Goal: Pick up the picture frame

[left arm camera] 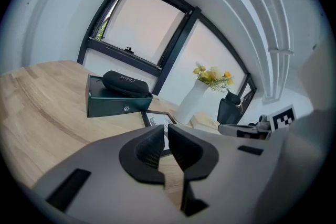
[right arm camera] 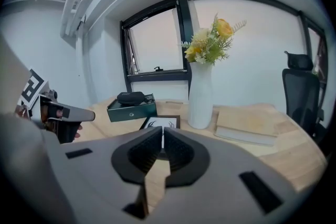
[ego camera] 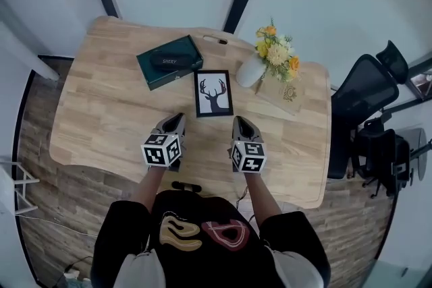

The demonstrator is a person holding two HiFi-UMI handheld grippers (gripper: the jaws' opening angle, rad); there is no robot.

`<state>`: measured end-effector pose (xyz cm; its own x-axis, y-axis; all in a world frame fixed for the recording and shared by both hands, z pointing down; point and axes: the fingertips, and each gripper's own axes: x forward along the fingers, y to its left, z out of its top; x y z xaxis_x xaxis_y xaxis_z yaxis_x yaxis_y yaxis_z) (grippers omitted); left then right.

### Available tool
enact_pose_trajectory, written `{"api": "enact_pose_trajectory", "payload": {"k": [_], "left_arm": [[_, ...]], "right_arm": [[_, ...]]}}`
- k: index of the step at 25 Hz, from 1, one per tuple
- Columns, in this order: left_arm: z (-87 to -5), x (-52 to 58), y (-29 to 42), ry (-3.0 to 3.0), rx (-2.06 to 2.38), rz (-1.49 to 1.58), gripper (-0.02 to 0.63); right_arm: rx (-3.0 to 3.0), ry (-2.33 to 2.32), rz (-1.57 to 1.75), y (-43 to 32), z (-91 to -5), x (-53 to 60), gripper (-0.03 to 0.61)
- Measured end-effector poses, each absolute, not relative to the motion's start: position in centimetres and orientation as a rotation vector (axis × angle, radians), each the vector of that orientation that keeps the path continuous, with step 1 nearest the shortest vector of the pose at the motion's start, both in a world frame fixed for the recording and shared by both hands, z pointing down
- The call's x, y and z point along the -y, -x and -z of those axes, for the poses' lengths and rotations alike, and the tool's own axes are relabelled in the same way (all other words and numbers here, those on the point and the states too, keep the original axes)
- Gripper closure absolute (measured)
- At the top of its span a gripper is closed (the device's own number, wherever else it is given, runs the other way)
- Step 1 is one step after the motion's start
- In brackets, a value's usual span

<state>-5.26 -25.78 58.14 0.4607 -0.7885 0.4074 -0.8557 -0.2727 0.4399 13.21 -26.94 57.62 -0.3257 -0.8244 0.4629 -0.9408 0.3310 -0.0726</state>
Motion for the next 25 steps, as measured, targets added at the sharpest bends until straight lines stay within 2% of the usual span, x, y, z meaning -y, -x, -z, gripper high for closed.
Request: {"api": "enact_pose_trajectory", "payload": {"k": [16,25], "left_arm": [[-59.8,32.8,2.6,-2.089,1.378,-0.233,0.594],[-63.8,34.3,1.2,-1.994,1.367,-0.334,0.594]], "right_arm": [[2.245,-1.531,-0.435,-13.6,-59.1,34.8,0.566],[2.215,-1.446,-0.460,-12.7,-61.9,36.9,0.565]]}}
